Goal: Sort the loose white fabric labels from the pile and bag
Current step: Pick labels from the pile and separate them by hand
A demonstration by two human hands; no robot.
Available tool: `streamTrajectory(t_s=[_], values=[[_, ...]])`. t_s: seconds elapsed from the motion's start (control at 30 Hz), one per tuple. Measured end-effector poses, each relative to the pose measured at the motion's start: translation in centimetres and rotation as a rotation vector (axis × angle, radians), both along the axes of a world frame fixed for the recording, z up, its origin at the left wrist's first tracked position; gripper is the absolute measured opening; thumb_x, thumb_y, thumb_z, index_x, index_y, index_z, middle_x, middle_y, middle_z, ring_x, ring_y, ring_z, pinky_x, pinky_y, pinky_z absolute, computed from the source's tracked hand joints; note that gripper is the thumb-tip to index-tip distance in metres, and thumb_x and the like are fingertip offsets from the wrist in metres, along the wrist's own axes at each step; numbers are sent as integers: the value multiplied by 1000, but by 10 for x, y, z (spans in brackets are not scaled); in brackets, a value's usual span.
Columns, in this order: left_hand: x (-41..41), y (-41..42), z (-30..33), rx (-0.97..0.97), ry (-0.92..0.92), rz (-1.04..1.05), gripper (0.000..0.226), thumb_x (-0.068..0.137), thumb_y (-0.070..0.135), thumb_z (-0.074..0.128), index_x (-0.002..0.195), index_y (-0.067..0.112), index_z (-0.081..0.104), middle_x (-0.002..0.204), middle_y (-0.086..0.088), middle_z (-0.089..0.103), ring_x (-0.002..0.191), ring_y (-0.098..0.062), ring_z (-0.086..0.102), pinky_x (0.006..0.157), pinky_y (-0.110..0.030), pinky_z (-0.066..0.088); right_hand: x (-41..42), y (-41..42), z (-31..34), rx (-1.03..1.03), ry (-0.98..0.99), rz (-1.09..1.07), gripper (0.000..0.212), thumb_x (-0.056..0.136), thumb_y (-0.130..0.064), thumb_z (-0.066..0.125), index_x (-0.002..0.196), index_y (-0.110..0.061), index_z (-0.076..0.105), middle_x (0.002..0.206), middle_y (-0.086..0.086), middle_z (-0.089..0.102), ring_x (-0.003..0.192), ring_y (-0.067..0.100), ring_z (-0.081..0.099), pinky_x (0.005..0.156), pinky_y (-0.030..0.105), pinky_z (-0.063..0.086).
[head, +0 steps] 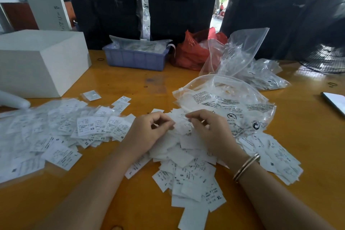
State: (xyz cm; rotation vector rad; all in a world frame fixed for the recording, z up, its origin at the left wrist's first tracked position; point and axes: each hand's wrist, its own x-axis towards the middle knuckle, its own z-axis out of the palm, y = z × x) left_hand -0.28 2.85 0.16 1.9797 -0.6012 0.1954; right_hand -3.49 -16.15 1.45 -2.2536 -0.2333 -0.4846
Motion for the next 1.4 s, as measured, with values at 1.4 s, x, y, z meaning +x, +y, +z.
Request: streamTrajectory(t_s=[1.4], values=[[4, 4, 5, -600, 392, 43, 11, 86, 0, 63, 89, 10, 63, 87, -5, 74, 81, -17, 72, 63, -18, 54, 0, 2, -12, -370, 134, -16, 26, 91, -21, 55, 116, -17, 52, 118, -3, 46, 113, 16, 41, 98, 29, 36]])
